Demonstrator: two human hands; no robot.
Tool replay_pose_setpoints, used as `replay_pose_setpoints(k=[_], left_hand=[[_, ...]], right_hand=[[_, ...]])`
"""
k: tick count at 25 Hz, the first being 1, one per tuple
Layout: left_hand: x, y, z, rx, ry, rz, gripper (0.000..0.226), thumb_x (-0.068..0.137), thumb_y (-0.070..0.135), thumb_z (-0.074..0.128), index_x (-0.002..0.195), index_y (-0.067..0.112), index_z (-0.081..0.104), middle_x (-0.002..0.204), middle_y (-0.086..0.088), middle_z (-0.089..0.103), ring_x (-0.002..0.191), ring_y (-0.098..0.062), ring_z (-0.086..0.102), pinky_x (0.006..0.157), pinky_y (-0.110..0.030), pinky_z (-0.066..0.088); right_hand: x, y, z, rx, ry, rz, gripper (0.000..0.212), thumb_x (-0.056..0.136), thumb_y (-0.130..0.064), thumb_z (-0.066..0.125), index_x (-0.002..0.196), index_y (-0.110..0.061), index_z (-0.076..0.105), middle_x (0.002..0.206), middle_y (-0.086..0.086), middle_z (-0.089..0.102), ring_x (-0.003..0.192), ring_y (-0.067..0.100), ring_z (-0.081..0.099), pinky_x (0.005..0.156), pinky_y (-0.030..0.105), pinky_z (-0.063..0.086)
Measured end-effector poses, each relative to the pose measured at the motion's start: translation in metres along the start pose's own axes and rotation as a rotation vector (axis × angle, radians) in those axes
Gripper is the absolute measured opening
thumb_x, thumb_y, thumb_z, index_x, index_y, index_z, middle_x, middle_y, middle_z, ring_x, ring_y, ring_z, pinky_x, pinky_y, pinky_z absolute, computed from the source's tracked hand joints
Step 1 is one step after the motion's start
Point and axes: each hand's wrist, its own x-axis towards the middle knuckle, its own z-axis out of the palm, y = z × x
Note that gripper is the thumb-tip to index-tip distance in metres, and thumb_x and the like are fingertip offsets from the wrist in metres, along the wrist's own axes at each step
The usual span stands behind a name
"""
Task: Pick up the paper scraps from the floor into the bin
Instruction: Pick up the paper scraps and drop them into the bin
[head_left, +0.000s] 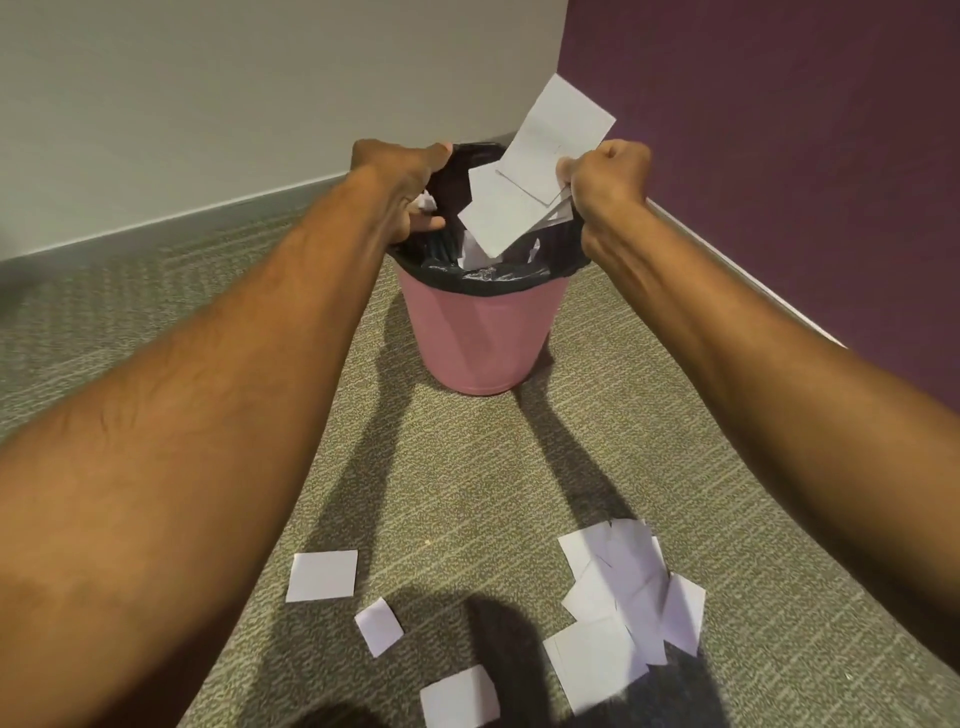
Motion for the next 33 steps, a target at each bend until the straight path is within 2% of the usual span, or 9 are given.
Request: replay_pose_setpoints(k=[6, 10, 15, 17, 19, 22, 27, 29, 33], left_hand=[[-0.001, -0.009, -0.014, 0.073, -0.099, 0.041, 0.046, 0.085, 0.037, 0.071, 0.117, 0.005, 0.059, 0.113, -0.011, 0.062, 0.091, -0.031, 0.067, 0.067, -0.042, 0.062], [-0.011, -0.015, -0.028, 0.077, -0.047, 0.148, 0.029, 0.088, 0.032, 0.068, 0.094, 0.004, 0.065, 0.087, -0.013, 0.066, 0.067, -0.023, 0.064, 0.062, -0.036, 0.06], [-0.032, -0.07, -0.073, 0.183, 0.149, 0.202, 0.02, 0.092, 0.021, 0.06, 0.077, 0.009, 0.062, 0.073, -0.008, 0.062, 0.059, -0.019, 0.057, 0.055, -0.03, 0.05], [-0.037, -0.123, -0.097, 0.354, 0.192, 0.17, 0.015, 0.089, 0.014, 0.059, 0.075, 0.008, 0.061, 0.069, -0.009, 0.058, 0.061, -0.02, 0.055, 0.059, -0.033, 0.049], [-0.049, -0.186, -0.119, 0.611, 0.123, 0.055, 0.011, 0.088, 0.016, 0.061, 0.087, 0.005, 0.061, 0.079, -0.011, 0.061, 0.075, -0.027, 0.061, 0.07, -0.039, 0.053], [-0.082, -0.269, -0.145, 0.995, -0.007, -0.205, 0.058, 0.085, 0.042, 0.067, 0.127, 0.007, 0.049, 0.129, -0.024, 0.049, 0.116, -0.043, 0.051, 0.097, -0.053, 0.046], [-0.126, -0.337, -0.146, 1.247, -0.184, -0.257, 0.087, 0.069, 0.071, 0.065, 0.136, 0.026, 0.031, 0.137, -0.017, 0.034, 0.124, -0.042, 0.039, 0.096, -0.057, 0.041], [-0.134, -0.347, -0.136, 1.283, -0.199, -0.206, 0.088, 0.069, 0.068, 0.066, 0.137, 0.029, 0.029, 0.137, -0.016, 0.032, 0.124, -0.041, 0.038, 0.093, -0.056, 0.041], [-0.141, -0.353, -0.121, 1.306, -0.164, -0.16, 0.07, 0.077, 0.051, 0.07, 0.132, 0.022, 0.037, 0.13, -0.015, 0.037, 0.118, -0.04, 0.042, 0.089, -0.052, 0.046]], right_hand=[[0.004, 0.015, 0.003, -0.048, -0.053, -0.055, 0.009, 0.079, -0.001, 0.064, 0.083, -0.009, 0.063, 0.08, 0.006, 0.068, 0.063, 0.016, 0.062, 0.049, 0.023, 0.047], [0.0, 0.018, 0.001, -0.181, -0.159, -0.116, 0.025, 0.081, -0.001, 0.067, 0.063, -0.016, 0.059, 0.081, 0.003, 0.07, 0.075, 0.013, 0.068, 0.059, 0.024, 0.055], [-0.028, 0.013, -0.006, -0.282, -0.198, -0.293, 0.023, 0.087, 0.002, 0.057, 0.076, -0.015, 0.066, 0.072, -0.003, 0.064, 0.06, 0.005, 0.06, 0.049, 0.016, 0.045], [-0.052, 0.02, -0.016, -0.247, -0.342, -0.36, 0.015, 0.089, 0.001, 0.058, 0.086, -0.009, 0.069, 0.075, 0.001, 0.066, 0.058, 0.006, 0.062, 0.049, 0.014, 0.046], [-0.079, 0.045, -0.031, -0.294, -0.529, -0.341, 0.01, 0.091, 0.0, 0.058, 0.091, -0.004, 0.068, 0.077, 0.005, 0.067, 0.058, 0.007, 0.061, 0.05, 0.012, 0.047], [-0.106, 0.12, -0.054, -0.628, -0.749, -0.188, 0.007, 0.091, -0.003, 0.059, 0.092, -0.007, 0.065, 0.089, 0.005, 0.066, 0.08, 0.014, 0.064, 0.062, 0.018, 0.05], [-0.11, 0.237, -0.097, -1.291, -0.959, -0.013, 0.057, 0.076, -0.024, 0.077, 0.126, -0.011, 0.056, 0.124, 0.014, 0.058, 0.107, 0.031, 0.058, 0.083, 0.033, 0.049], [-0.117, 0.255, -0.116, -1.404, -0.977, 0.028, 0.08, 0.068, -0.039, 0.082, 0.137, -0.022, 0.045, 0.132, 0.007, 0.049, 0.118, 0.033, 0.053, 0.097, 0.042, 0.048], [-0.13, 0.275, -0.142, -1.419, -0.935, 0.058, 0.087, 0.062, -0.051, 0.084, 0.134, -0.03, 0.041, 0.137, 0.001, 0.044, 0.121, 0.034, 0.05, 0.098, 0.052, 0.046]])
